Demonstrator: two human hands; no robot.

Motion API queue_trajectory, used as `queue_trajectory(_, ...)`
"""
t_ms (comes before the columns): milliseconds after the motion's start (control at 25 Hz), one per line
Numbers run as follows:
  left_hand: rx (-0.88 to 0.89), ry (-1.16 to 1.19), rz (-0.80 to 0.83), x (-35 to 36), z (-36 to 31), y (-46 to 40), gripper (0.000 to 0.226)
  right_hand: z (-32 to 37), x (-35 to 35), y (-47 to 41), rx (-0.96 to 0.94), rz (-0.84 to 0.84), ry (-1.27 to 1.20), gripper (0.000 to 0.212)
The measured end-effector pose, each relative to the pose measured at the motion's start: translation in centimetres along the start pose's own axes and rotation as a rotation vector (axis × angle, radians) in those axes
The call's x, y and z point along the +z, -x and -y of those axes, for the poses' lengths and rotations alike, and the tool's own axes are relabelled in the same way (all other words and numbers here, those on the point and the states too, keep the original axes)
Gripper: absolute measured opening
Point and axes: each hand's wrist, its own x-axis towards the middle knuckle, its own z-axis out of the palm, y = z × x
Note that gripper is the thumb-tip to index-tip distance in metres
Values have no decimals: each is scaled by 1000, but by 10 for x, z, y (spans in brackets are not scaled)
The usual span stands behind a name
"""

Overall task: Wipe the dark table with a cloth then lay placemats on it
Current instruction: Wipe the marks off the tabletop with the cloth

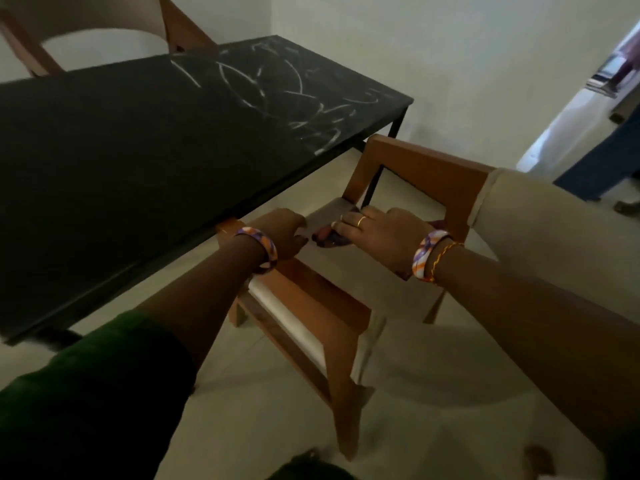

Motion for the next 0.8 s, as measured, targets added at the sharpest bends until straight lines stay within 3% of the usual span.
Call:
queue_trajectory(160, -86, -35, 26, -2, -29, -9, 40, -47, 30, 0, -19, 60, 33, 67)
queue_trajectory(320, -204, -29, 25, 4, -64, -20, 40, -84, 62, -3, -175, 27, 121, 69)
queue_trajectory(600, -457, -30, 22, 7, -179, -80, 36, -198, 105, 40, -371, -220, 187, 67)
queue_trajectory(800, -541, 10, 6, 5, -269, -119, 35, -295, 120, 77, -460, -422, 247, 64)
